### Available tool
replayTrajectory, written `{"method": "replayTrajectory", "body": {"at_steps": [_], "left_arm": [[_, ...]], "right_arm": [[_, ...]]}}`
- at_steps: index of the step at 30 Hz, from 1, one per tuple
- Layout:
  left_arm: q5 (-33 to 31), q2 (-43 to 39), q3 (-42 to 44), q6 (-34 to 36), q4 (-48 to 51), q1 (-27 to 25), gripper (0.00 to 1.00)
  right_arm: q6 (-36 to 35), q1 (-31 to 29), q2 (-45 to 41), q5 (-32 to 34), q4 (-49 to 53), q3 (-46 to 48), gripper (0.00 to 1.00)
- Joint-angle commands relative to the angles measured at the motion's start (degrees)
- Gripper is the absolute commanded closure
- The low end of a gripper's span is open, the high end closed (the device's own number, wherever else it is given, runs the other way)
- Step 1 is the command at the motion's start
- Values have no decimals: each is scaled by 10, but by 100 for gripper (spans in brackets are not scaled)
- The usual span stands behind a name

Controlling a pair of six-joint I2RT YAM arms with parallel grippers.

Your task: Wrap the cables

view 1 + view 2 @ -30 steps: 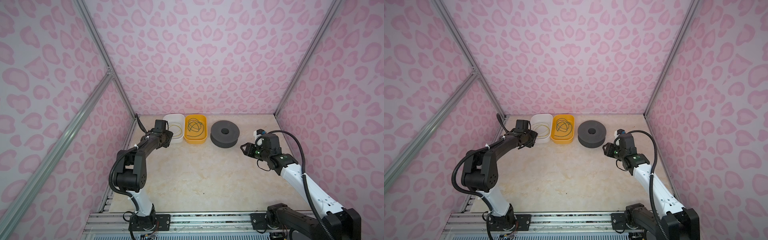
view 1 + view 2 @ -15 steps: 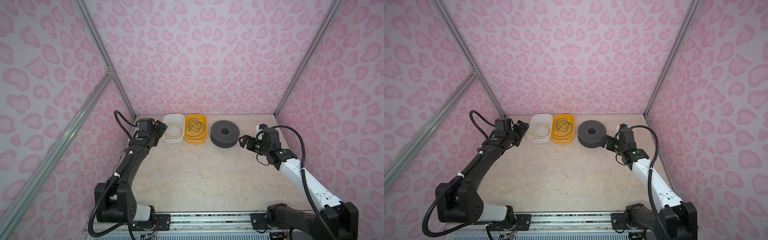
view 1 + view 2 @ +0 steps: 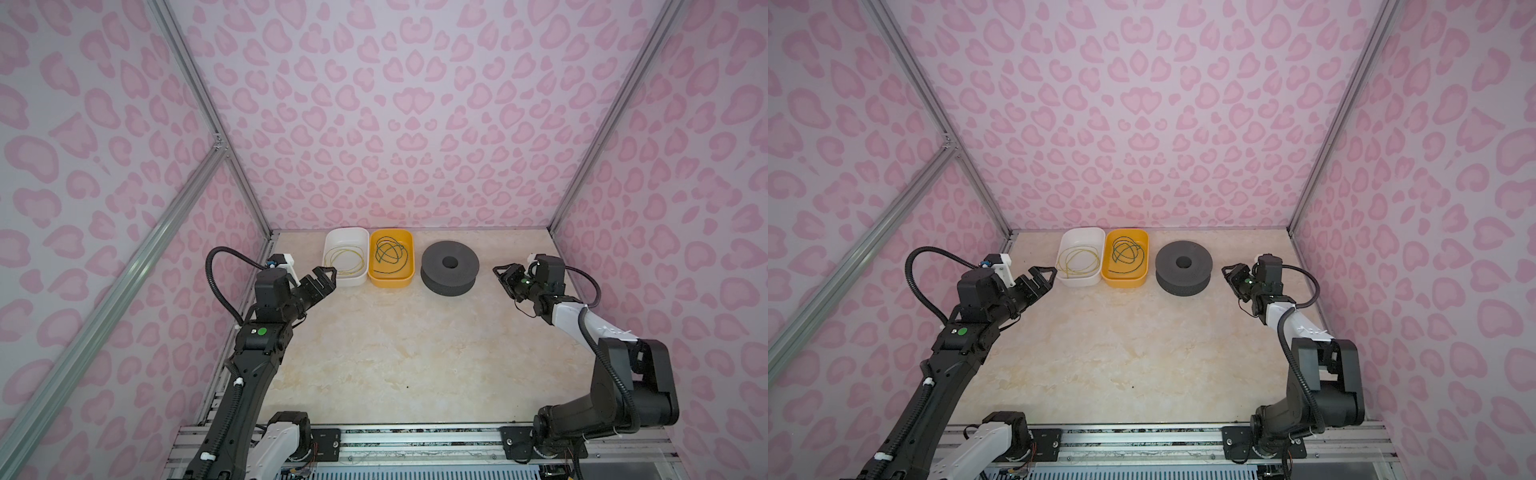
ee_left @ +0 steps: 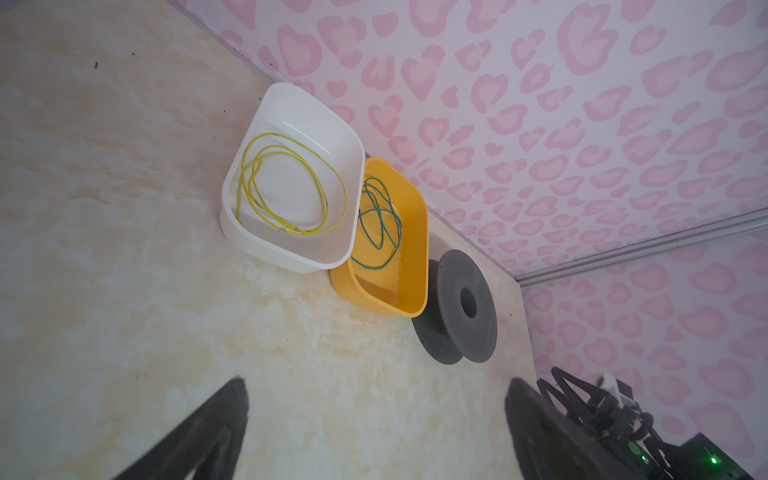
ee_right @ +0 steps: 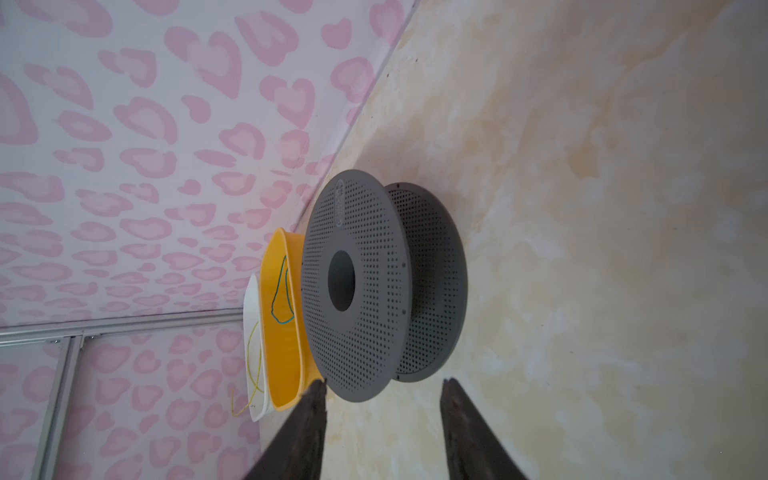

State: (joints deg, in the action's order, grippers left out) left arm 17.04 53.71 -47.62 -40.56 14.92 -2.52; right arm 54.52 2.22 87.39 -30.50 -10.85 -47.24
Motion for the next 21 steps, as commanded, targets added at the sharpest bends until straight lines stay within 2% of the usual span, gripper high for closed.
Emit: {"method": "replayTrajectory", "body": {"at_steps": [1,5,8,10,14,17,21], "left_arm": [[34,-7,10,12,-57,1,2],[20,21,17,-28,-33,6,4],[111,71,20,-26,-60,13,0],[161,95,36,-38,-116,12,2],[175,111,46,-54,-176,5,2],[190,136,30,-59,-180,-6,2],[218,171,17,-77,-204,-14,1]], "right_arm": [[18,-1,26,-33,-62,8,51],[45,-5,52,-63,-153,25,42],[74,-8,82,-85,-239,44,42],[75,-13,105,-89,-252,42,40],[121,-16,148,-99,-346,63,40],[137,-20,182,-108,-386,55,42],[171,-27,231,-124,-461,37,52]]}}
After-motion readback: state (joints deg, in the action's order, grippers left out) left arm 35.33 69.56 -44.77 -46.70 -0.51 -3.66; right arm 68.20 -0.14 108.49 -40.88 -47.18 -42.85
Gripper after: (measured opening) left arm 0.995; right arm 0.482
